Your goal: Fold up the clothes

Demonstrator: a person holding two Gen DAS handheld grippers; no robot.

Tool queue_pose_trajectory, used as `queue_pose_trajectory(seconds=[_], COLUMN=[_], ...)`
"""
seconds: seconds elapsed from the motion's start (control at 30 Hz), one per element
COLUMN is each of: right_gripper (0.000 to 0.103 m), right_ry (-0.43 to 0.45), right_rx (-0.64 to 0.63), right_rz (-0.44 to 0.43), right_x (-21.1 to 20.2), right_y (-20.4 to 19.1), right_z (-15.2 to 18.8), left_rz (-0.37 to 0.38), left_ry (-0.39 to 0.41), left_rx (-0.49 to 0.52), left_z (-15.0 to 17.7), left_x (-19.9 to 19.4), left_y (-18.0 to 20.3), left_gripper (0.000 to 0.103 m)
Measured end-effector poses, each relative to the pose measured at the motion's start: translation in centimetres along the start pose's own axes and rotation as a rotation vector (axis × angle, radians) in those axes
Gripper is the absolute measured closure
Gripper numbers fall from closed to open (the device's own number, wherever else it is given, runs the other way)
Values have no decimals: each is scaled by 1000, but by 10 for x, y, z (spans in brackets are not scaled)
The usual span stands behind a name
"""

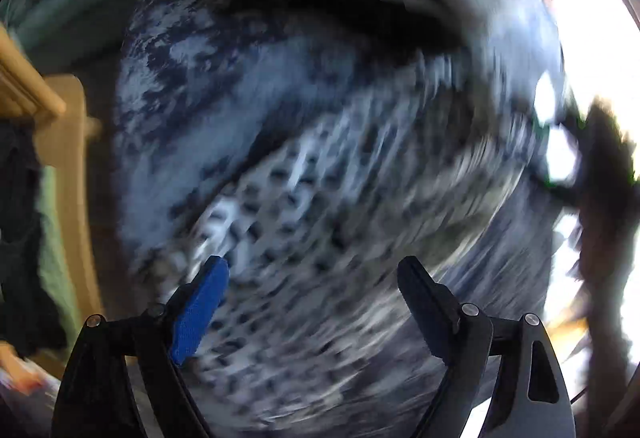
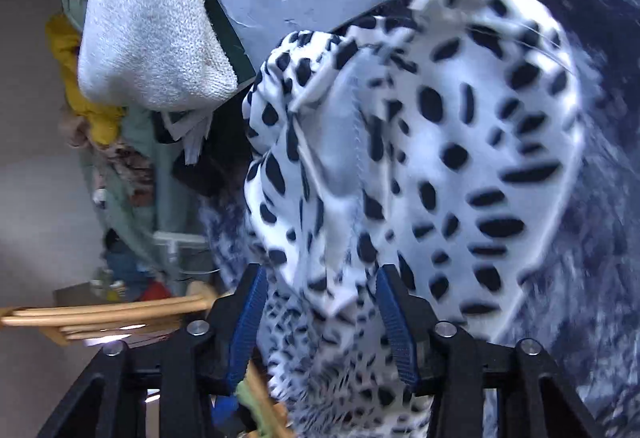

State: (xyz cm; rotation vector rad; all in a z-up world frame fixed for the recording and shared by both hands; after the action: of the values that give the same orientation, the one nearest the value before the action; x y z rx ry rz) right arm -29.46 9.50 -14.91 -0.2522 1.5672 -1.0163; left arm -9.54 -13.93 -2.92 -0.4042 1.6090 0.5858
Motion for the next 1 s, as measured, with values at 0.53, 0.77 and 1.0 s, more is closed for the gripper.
queue_pose_trajectory(seconds=[0.53,0.77,1.0], right_gripper=[84,48,46], right_ry=[55,69,66], right_rx=[-117,-113,4], right_rz=[221,261,251], right_x=[11,-19,-50], right_y=[-42,-41,-5], right_z=[-59,-33,91], left_rz=[127,227,336], left_ry=[-105,-73,-68], left_rx=[-175,-266,-297], left_z=[91,113,97], left_x=[9,-1,1], left_y=[-34,-68,-100], left_gripper=[15,15,15])
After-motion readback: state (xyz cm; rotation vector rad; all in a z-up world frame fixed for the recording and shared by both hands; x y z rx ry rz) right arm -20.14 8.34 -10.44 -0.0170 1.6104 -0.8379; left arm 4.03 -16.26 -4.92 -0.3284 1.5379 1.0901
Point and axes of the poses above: each gripper's, at about its wrist camera, not at the fingertips, and x roughly the way its jaws point, y to its right, z to its underside, the point moved 6 cm from there along x, roughly the way its jaws point, and after that the axes turned 5 degrees about z, right-handed, at the moved point
